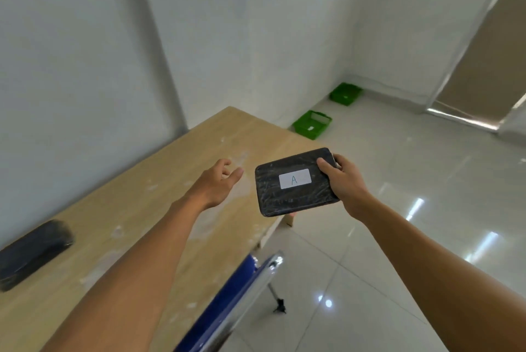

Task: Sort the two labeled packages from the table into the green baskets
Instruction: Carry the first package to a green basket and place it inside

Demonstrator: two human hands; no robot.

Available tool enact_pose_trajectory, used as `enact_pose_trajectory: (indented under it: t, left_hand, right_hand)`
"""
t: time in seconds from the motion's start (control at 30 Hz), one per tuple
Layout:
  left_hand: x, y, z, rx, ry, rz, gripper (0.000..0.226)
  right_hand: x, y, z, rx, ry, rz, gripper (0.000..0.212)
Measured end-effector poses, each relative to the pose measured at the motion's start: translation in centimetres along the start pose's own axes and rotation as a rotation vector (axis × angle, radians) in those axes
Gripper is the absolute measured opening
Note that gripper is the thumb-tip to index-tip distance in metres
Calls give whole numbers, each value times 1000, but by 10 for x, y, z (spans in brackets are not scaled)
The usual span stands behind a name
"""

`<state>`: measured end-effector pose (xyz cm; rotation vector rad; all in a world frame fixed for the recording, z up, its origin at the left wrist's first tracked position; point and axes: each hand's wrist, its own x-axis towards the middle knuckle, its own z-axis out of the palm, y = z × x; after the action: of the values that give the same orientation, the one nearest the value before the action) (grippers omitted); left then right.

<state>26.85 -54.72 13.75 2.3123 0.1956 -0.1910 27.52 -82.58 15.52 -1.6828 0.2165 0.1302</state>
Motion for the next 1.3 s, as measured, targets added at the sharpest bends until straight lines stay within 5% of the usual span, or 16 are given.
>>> enact_pose_trajectory:
  t: [0.37,1.3]
  left_hand:
    - [119,130,109,35,-143,145,64]
    - [602,373,270,2,-86,0,62]
  right_hand:
    - [87,-11,-153,99,185,7,23]
    - [641,-66,-372,68,108,99,31]
